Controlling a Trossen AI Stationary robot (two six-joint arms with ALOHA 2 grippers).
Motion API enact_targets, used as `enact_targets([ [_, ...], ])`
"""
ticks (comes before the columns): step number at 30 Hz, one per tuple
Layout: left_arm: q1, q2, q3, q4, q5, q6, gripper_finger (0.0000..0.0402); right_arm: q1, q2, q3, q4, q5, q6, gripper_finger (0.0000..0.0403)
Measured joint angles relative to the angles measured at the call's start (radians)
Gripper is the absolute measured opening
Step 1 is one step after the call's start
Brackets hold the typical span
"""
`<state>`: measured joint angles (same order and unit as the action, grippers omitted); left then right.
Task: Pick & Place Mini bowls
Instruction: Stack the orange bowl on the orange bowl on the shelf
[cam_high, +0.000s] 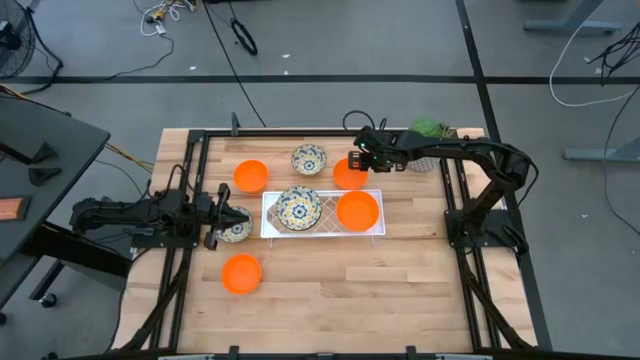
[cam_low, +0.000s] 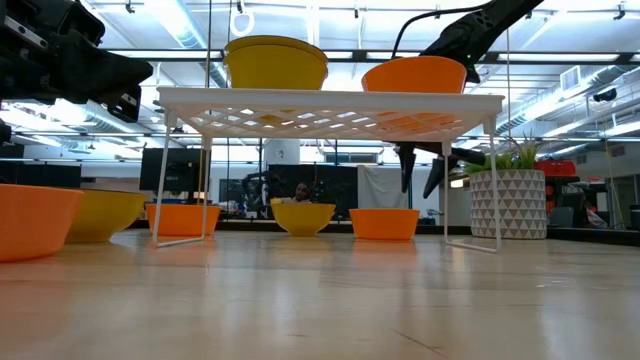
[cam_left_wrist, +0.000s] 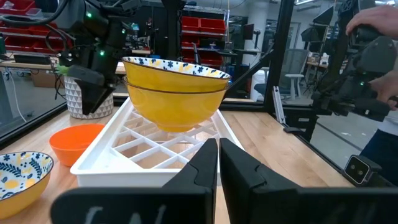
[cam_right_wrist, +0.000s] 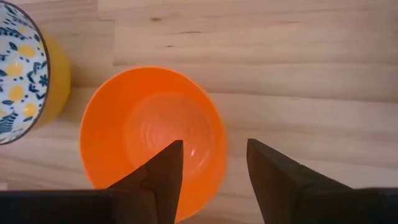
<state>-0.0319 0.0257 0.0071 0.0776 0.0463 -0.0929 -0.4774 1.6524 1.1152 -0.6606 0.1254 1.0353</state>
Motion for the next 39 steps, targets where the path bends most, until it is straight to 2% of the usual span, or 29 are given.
enact_targets([
  [20,0.0,0.0,0.0,0.0,0.0,0.0,0.0023,-0.021,0.014,-0.009,0.037,0.024,-0.075,0.0179],
  [32,0.0,0.0,0.0,0.0,0.0,0.0,0.0023,-0.021,0.015,-0.055,0.051,0.012,-0.088,0.0173],
  [39,0.0,0.0,0.0,0.0,0.0,0.0,0.0023,-0.018,0.015,-0.055,0.089,-0.032,-0.094,0.0173],
])
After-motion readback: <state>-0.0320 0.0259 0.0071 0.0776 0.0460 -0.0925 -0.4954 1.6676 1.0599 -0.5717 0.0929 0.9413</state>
